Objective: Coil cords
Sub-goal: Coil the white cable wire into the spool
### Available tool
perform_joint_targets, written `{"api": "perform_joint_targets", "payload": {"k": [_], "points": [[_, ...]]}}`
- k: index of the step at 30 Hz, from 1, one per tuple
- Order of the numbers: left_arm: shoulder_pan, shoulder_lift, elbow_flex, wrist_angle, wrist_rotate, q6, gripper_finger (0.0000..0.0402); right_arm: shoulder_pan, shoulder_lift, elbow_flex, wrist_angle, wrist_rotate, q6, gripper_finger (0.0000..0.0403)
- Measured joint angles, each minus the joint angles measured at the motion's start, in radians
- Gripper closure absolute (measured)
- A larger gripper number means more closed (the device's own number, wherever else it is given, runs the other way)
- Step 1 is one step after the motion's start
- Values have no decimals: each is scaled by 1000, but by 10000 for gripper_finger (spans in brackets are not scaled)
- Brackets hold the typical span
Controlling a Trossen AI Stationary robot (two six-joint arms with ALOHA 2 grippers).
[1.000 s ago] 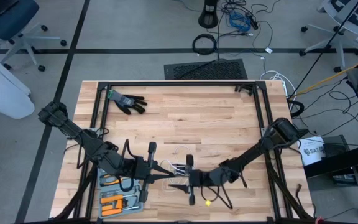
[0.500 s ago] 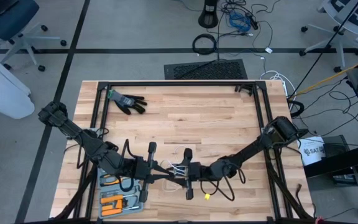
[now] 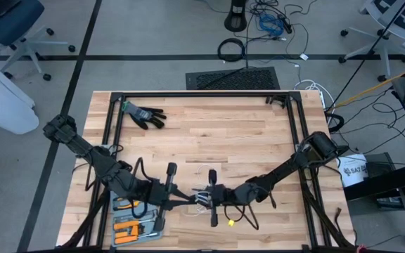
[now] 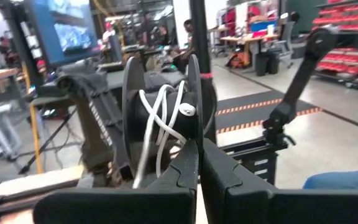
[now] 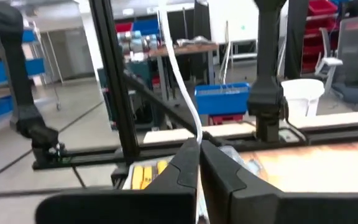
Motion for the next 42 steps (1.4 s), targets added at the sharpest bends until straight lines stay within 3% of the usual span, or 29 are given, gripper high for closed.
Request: {"api": "perform_joint_targets", "payload": {"k": [13,20,27,34,42], "points": [[-20,-2,0,-59,-21,-5,395,64,0,0,-106,34,55,403],[-29,-2,0,-171,-9,-31,395,90,-9,0,-215,26,119,403],[-32,-2,0,-327,4,-51,395,126,-87,0,-465,23,211,403],[-32,-2,0,-344,11,-85,395,158,-187,0,-715,22,282,403],[-32,-2,0,-440,40,-182,395,203,-299,0,-809,24,237,403]]}}
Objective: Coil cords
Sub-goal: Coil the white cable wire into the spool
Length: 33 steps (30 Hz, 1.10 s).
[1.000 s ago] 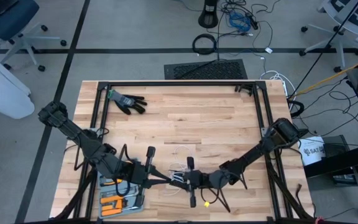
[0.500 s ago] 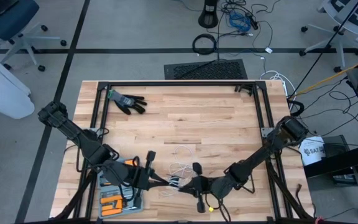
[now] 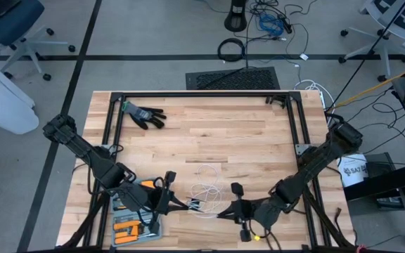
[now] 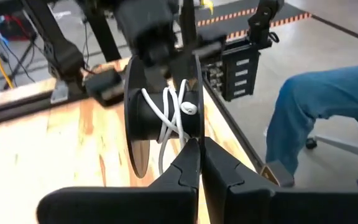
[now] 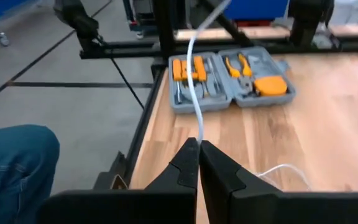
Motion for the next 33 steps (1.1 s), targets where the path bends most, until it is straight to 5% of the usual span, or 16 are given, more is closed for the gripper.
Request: {"api": "perform_joint_targets", "payload": {"k": [20,33], "points": [[1,0,0,-65,78,-79,395,6,-76,120,-51,28,-238,403],[2,0,0,59,14,20,395,50,-26,134,-232,25,-92,403]]}}
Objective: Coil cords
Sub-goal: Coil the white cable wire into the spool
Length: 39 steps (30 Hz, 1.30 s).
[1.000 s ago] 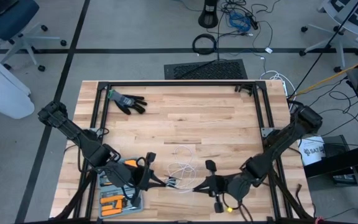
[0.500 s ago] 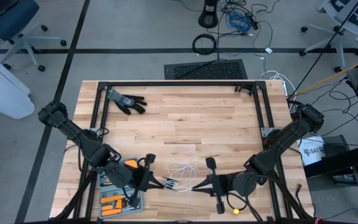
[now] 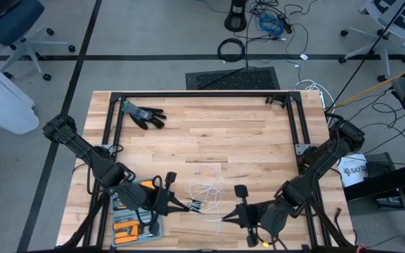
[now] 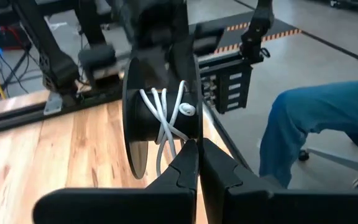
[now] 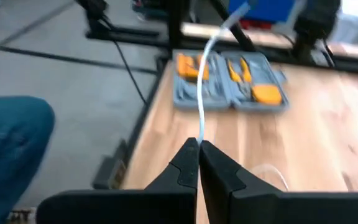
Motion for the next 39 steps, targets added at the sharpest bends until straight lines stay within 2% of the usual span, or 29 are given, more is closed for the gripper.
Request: {"api": "perform_joint_targets", "payload": {"k": [6,23,28,32,39], "points": [[0,0,0,25,48,5,395,-1,0,-1,-105,106,73,403],[0,4,0,-84,94,-132,395,3,-48,1,99,111,-175,403],[6,40,0,-68,140,-126,395,-22,-51,57,110,113,-271,403],[21,74,0,-20,188,-119,395,-55,-51,83,128,98,-350,403],[58,130,0,95,286,-56,395,-125,-51,83,153,-50,-394,403]]}}
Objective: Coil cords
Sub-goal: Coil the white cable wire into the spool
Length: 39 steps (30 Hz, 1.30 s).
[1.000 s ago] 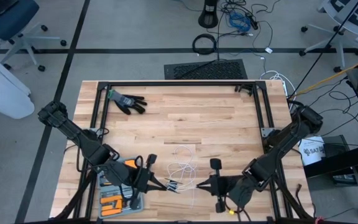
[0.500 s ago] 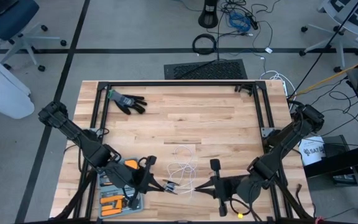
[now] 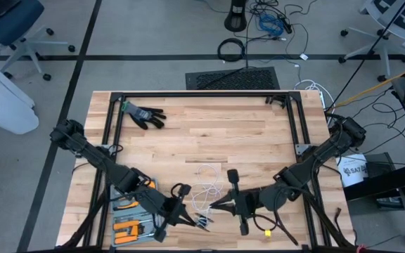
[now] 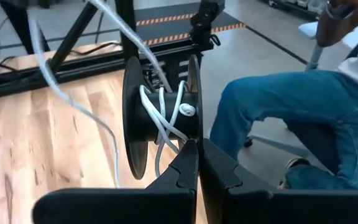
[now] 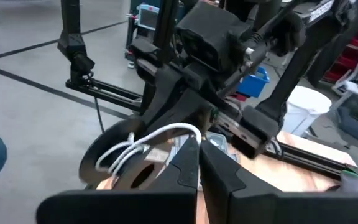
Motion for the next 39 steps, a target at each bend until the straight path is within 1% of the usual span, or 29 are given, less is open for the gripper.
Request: {"api": "perform_joint_targets", "payload": {"k": [3,5,8,12,17,21,27,30,32,35,39], "points": [[19,18,0,37,14,33,395,-25,0,0,0,-60,0,403],[35,27,0,72,42,56,395,-45,0,0,1,-107,0,403],[53,30,0,118,79,84,395,-67,4,-1,0,-144,1,403],[66,30,0,153,98,117,395,-90,5,-1,-2,-211,0,403],[69,30,0,185,129,166,395,-123,5,-1,-18,-234,0,401],[69,30,0,230,131,193,395,-158,5,-1,-13,-352,24,390],[69,30,0,297,136,262,395,-179,5,-1,-10,-419,59,361],[63,30,0,319,137,294,395,-173,5,-1,-60,-419,104,340],[60,30,0,324,136,299,395,-165,3,-2,-125,-394,153,327],[56,29,0,323,118,293,395,-140,1,-4,-219,-315,243,311],[50,22,0,295,47,290,395,-61,2,-77,-230,-177,391,304]]}}
